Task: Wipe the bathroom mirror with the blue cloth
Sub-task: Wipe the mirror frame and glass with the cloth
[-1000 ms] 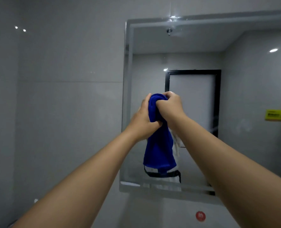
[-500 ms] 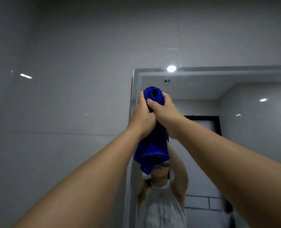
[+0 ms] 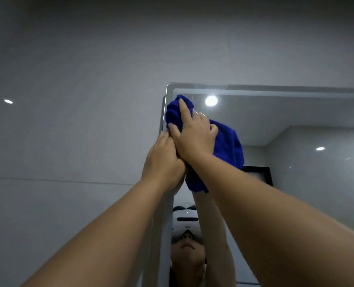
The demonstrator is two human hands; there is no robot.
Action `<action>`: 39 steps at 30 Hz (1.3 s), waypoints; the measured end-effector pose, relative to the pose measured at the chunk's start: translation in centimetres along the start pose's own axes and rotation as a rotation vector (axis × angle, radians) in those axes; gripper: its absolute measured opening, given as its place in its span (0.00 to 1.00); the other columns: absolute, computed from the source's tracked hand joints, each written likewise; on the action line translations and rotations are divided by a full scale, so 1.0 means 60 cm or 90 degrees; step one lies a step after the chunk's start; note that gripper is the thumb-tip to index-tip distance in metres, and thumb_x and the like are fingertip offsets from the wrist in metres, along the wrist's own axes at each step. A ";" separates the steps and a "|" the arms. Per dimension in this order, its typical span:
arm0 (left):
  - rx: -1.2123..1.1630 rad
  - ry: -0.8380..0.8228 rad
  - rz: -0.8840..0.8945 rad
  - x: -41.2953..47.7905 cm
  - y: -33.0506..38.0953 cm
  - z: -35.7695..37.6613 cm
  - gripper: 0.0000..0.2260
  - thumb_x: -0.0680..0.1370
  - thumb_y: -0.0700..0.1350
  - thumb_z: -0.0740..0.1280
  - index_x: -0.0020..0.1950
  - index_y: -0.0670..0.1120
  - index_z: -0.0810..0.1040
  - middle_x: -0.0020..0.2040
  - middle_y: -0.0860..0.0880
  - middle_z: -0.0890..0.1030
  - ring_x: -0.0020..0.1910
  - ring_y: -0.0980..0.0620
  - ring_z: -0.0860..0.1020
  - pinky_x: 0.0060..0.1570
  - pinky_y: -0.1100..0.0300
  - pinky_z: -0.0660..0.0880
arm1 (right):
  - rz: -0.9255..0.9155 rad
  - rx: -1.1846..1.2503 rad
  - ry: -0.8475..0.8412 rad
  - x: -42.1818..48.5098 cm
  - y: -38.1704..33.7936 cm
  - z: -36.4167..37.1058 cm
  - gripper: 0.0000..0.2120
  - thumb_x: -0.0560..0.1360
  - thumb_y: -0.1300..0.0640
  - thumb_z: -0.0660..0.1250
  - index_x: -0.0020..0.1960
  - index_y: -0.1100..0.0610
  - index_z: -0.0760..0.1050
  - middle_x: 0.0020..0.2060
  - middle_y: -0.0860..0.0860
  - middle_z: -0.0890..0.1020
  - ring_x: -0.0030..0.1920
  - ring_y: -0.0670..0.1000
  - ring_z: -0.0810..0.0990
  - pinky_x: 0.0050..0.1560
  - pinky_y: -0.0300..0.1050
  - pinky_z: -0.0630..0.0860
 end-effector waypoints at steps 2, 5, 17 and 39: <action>0.039 0.027 0.048 -0.002 -0.002 -0.004 0.21 0.73 0.42 0.58 0.67 0.45 0.67 0.66 0.47 0.71 0.63 0.48 0.70 0.63 0.46 0.70 | -0.084 -0.061 -0.007 0.010 -0.001 0.002 0.27 0.79 0.42 0.53 0.75 0.43 0.49 0.70 0.54 0.65 0.70 0.57 0.61 0.66 0.59 0.58; 0.087 0.064 0.066 -0.002 -0.002 -0.001 0.16 0.73 0.45 0.56 0.59 0.43 0.71 0.57 0.47 0.74 0.55 0.48 0.73 0.59 0.46 0.72 | -0.217 -0.135 0.011 0.026 0.001 0.001 0.25 0.80 0.46 0.54 0.75 0.43 0.52 0.72 0.55 0.60 0.70 0.59 0.60 0.65 0.60 0.60; 0.142 0.064 0.042 0.030 0.027 0.032 0.24 0.79 0.45 0.57 0.75 0.44 0.58 0.77 0.49 0.57 0.76 0.53 0.50 0.74 0.56 0.48 | 0.215 -0.117 0.101 0.067 0.236 -0.104 0.25 0.79 0.47 0.54 0.74 0.43 0.53 0.70 0.58 0.61 0.66 0.62 0.63 0.64 0.59 0.60; 0.115 0.130 -0.023 -0.002 -0.051 -0.041 0.27 0.79 0.45 0.54 0.76 0.45 0.49 0.78 0.48 0.50 0.76 0.52 0.50 0.73 0.56 0.51 | -0.240 -0.066 -0.002 0.073 -0.036 0.020 0.20 0.79 0.46 0.57 0.70 0.47 0.63 0.64 0.53 0.70 0.63 0.57 0.66 0.61 0.53 0.63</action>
Point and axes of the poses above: each hand's wrist, its own x-axis towards the middle knuckle, its own z-axis out of the palm, y = z × x, the point moved 5 cm from there along x, towards the middle knuckle
